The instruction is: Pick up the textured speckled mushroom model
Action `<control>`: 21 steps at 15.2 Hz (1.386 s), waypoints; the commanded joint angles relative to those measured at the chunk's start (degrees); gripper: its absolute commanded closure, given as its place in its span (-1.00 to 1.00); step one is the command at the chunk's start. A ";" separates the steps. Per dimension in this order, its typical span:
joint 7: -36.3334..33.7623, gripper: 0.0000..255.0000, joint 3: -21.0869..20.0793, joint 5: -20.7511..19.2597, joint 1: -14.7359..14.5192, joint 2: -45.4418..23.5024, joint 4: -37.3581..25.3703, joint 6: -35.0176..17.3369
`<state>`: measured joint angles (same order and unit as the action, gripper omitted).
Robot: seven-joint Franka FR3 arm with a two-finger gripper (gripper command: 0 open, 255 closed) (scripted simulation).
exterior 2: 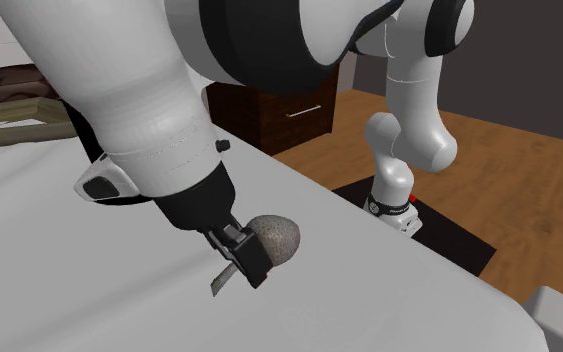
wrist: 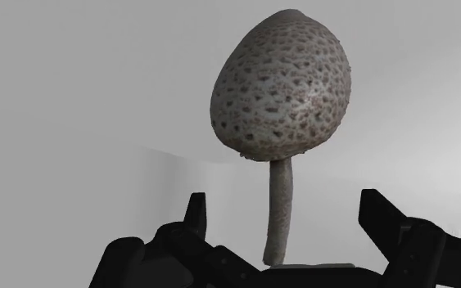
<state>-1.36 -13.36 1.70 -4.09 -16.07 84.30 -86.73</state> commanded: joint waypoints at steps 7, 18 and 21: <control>0.07 1.00 0.03 -0.02 0.04 -0.04 0.15 -0.21; -0.39 1.00 -0.07 -0.11 -0.19 -0.72 -6.19 5.44; -0.63 1.00 -0.11 -0.20 -0.35 -1.29 -9.33 8.02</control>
<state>-1.83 -13.42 1.50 -4.34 -17.23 76.00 -79.64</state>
